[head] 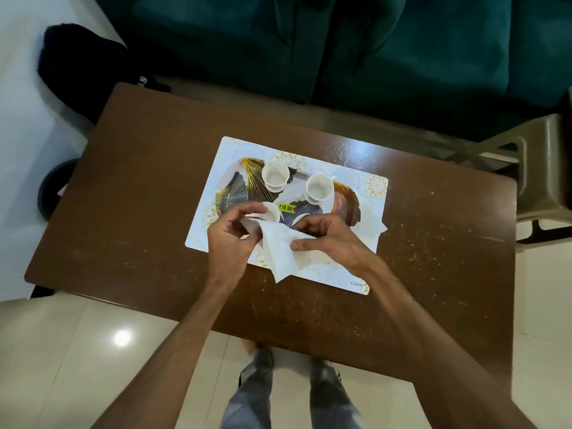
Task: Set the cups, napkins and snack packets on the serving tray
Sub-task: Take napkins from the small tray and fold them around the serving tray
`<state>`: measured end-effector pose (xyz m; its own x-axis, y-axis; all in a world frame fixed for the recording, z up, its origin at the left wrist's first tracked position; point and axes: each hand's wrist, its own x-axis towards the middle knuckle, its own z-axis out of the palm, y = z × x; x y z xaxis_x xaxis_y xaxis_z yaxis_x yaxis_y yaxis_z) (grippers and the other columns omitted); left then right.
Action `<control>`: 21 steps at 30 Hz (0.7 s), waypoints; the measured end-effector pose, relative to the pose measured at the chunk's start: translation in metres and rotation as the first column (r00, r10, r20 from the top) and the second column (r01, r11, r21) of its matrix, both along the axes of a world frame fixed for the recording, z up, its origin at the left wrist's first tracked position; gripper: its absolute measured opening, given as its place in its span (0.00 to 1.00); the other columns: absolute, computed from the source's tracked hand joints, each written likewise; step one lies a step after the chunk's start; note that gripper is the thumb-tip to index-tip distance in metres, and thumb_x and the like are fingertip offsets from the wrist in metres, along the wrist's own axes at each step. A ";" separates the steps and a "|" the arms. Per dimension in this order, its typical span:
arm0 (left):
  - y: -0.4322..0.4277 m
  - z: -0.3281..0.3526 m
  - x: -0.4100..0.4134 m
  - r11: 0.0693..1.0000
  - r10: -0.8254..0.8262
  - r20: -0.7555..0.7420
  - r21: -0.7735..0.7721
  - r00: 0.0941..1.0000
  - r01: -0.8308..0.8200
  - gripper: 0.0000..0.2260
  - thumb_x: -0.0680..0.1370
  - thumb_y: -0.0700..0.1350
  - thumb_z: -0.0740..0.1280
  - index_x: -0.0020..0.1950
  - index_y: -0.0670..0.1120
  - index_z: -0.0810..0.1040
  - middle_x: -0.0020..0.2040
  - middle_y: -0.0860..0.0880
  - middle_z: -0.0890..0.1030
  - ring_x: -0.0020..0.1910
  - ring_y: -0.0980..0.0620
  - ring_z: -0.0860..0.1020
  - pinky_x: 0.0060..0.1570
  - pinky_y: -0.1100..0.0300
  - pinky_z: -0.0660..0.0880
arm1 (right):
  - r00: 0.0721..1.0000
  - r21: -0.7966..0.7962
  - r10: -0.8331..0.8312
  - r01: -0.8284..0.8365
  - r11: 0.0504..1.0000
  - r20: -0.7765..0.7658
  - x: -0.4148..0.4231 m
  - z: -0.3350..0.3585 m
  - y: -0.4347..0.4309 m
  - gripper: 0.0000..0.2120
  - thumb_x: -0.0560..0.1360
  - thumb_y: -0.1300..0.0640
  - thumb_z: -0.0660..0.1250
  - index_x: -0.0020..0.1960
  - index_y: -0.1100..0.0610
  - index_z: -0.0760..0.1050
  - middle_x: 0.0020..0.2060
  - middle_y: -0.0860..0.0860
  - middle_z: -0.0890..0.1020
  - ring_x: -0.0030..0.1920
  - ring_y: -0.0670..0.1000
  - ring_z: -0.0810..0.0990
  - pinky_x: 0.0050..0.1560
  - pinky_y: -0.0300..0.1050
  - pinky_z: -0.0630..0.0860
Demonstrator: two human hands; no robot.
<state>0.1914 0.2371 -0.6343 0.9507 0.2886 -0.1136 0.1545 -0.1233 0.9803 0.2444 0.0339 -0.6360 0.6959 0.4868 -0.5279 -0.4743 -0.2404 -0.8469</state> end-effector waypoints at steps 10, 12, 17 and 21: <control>-0.043 -0.011 0.014 0.824 -0.003 -0.442 -0.510 0.897 -0.248 0.12 0.76 0.31 0.69 0.58 0.37 0.81 0.47 0.44 0.87 0.48 0.44 0.84 0.39 0.55 0.83 | 0.970 0.035 -0.241 0.242 0.970 -0.031 -0.002 0.011 -0.024 0.17 0.71 0.62 0.77 0.59 0.53 0.81 0.53 0.55 0.84 0.55 0.54 0.82 0.57 0.56 0.79; -0.048 -0.008 0.020 0.876 -0.042 -0.398 -0.456 0.917 -0.158 0.08 0.76 0.31 0.69 0.52 0.41 0.83 0.45 0.47 0.87 0.47 0.45 0.84 0.37 0.56 0.82 | 0.964 0.008 -0.267 0.267 0.964 0.000 0.000 0.015 -0.030 0.15 0.73 0.58 0.76 0.59 0.53 0.81 0.53 0.52 0.84 0.57 0.53 0.82 0.59 0.52 0.77; -0.054 0.002 0.035 0.932 -0.153 -0.286 -0.359 0.946 0.042 0.11 0.76 0.34 0.71 0.50 0.50 0.84 0.45 0.53 0.87 0.46 0.53 0.83 0.43 0.58 0.81 | 0.953 0.002 -0.296 0.296 0.955 0.063 0.004 0.018 -0.034 0.16 0.73 0.59 0.76 0.59 0.52 0.79 0.52 0.55 0.84 0.53 0.56 0.82 0.57 0.56 0.78; -0.053 0.000 0.041 0.957 -0.173 -0.246 -0.272 0.954 0.103 0.10 0.78 0.36 0.71 0.57 0.46 0.84 0.51 0.49 0.87 0.48 0.52 0.82 0.47 0.56 0.80 | 0.939 0.040 -0.329 0.327 0.944 0.101 0.003 0.017 -0.026 0.23 0.72 0.65 0.75 0.64 0.50 0.76 0.56 0.55 0.82 0.50 0.54 0.82 0.54 0.56 0.82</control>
